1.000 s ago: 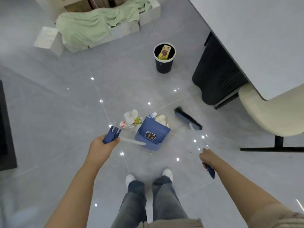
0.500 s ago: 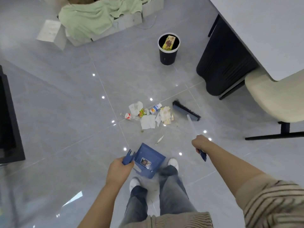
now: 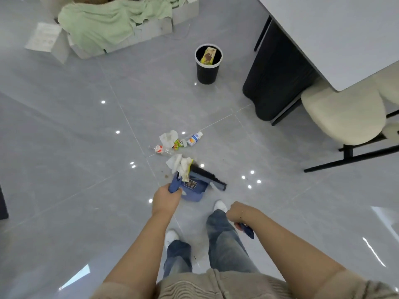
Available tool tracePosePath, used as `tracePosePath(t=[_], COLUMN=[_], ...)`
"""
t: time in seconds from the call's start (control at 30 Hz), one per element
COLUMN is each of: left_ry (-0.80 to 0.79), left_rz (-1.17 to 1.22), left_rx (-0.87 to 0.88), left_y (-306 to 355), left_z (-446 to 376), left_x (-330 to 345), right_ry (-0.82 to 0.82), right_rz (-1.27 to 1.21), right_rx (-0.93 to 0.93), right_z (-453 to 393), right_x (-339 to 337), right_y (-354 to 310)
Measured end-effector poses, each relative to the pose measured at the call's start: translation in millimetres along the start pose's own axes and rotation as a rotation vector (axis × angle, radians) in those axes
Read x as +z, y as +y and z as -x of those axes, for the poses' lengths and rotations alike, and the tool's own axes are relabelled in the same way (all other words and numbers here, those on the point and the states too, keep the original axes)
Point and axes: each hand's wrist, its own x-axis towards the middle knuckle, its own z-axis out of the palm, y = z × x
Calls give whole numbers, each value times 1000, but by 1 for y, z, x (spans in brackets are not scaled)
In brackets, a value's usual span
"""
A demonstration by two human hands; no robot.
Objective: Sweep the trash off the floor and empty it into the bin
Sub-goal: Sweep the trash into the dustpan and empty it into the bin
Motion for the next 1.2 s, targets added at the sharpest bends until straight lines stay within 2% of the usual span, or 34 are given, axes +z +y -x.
tracePosePath(t=[0.1, 0.3, 0.53, 0.7, 0.9, 1.03, 1.2], left_ry=[-10, 10, -58, -40, -4, -21, -25], left_rz=[-10, 27, -45, -59, -62, -52, -54], left_rx=[11, -10, -46, -44, -52, -52, -53], left_y=[-11, -34, -51, -49, -37, -25, -16], left_z=[2, 4, -4, -14, -20, -17, -19], left_x=[-7, -26, -38, -34, -27, -20, -18], right_ry=[7, 142, 271, 266, 264, 182, 36], right_rz=[31, -128, 55, 131, 256, 290, 180], right_rx=[47, 51, 19, 45, 43, 31, -3], right_z=[14, 25, -1, -39, -50, -37, -15], right_x=[-20, -58, -112, -133, -104, -54, -11], right_y=[6, 14, -40, -67, -68, -43, -18])
